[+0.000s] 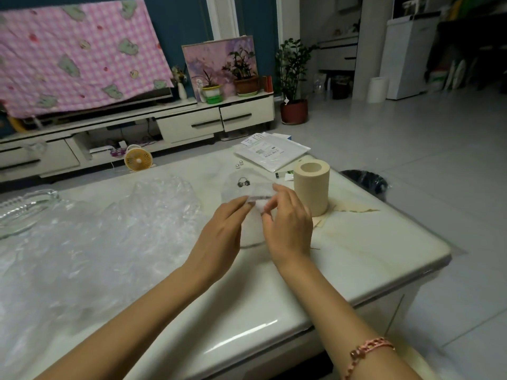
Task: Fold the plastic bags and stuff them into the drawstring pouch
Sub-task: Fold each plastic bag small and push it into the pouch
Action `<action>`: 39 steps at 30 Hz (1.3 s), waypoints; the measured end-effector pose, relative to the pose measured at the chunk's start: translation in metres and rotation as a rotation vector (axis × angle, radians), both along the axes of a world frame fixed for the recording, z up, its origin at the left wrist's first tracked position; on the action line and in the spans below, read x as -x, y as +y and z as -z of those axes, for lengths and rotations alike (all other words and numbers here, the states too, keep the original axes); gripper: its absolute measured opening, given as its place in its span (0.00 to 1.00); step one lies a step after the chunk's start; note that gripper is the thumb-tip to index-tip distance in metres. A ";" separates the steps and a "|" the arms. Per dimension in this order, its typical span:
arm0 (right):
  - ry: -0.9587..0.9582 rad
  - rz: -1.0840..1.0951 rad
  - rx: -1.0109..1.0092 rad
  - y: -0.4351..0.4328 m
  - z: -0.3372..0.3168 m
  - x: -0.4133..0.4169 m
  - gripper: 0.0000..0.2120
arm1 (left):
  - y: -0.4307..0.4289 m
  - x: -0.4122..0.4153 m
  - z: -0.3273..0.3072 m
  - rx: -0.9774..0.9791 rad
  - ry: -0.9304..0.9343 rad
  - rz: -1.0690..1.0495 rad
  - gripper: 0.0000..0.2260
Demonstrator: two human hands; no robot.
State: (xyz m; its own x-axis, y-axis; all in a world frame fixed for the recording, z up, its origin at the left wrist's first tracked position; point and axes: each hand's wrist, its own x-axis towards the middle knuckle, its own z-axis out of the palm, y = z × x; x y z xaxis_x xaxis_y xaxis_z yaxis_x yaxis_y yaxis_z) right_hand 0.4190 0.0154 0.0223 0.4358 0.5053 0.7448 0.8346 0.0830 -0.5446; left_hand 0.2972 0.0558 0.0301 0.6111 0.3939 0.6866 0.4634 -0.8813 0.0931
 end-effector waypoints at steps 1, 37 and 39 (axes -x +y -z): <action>-0.023 0.013 -0.004 0.002 0.000 0.002 0.20 | -0.004 0.002 0.002 0.004 -0.011 0.029 0.18; 1.038 -0.664 0.686 -0.037 -0.021 0.068 0.19 | -0.047 0.134 0.031 -0.141 -0.074 -0.262 0.13; 1.104 -0.727 0.778 -0.045 -0.015 0.072 0.20 | -0.051 0.135 0.046 -0.173 0.093 -0.112 0.11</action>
